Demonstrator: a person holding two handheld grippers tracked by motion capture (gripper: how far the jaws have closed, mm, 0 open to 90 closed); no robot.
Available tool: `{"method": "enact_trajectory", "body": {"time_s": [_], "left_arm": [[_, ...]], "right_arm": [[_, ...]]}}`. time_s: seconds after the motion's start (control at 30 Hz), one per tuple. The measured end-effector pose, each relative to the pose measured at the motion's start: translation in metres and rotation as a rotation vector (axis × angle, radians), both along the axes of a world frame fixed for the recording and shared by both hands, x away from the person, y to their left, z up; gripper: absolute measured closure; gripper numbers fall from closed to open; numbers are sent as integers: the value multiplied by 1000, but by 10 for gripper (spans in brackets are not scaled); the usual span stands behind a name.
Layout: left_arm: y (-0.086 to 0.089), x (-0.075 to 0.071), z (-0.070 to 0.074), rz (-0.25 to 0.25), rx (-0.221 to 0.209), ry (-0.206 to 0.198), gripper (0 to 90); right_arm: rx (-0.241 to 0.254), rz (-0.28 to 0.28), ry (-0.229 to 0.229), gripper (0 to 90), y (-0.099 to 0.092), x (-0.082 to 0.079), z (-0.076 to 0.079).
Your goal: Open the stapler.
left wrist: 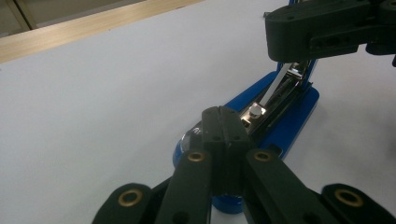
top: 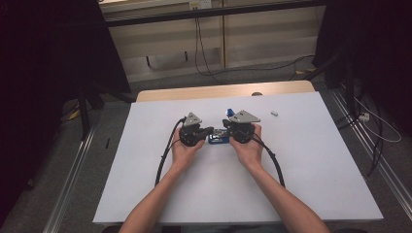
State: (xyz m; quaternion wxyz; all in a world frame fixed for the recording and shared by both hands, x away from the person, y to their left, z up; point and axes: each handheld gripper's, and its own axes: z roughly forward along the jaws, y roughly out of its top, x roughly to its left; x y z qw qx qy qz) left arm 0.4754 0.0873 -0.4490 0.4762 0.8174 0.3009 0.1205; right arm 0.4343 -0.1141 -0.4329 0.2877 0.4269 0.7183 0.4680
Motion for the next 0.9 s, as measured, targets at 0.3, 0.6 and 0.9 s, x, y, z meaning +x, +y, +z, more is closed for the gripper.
{"method": "enact_trajectory", "body": {"time_s": [0.3,0.6,0.9], "left_arm": [[0,0,0,-6,3,-4,900],[1,1,0,-12,-3,-2,900],[1,1,-1,-11,-3,-6,900]], "right_arm": [[-21,-5,-8,900,-6,0,3],[-17,-4,-16,900,-10,-1,6],[-9,-21,-34,900,-17,-2,11]]}}
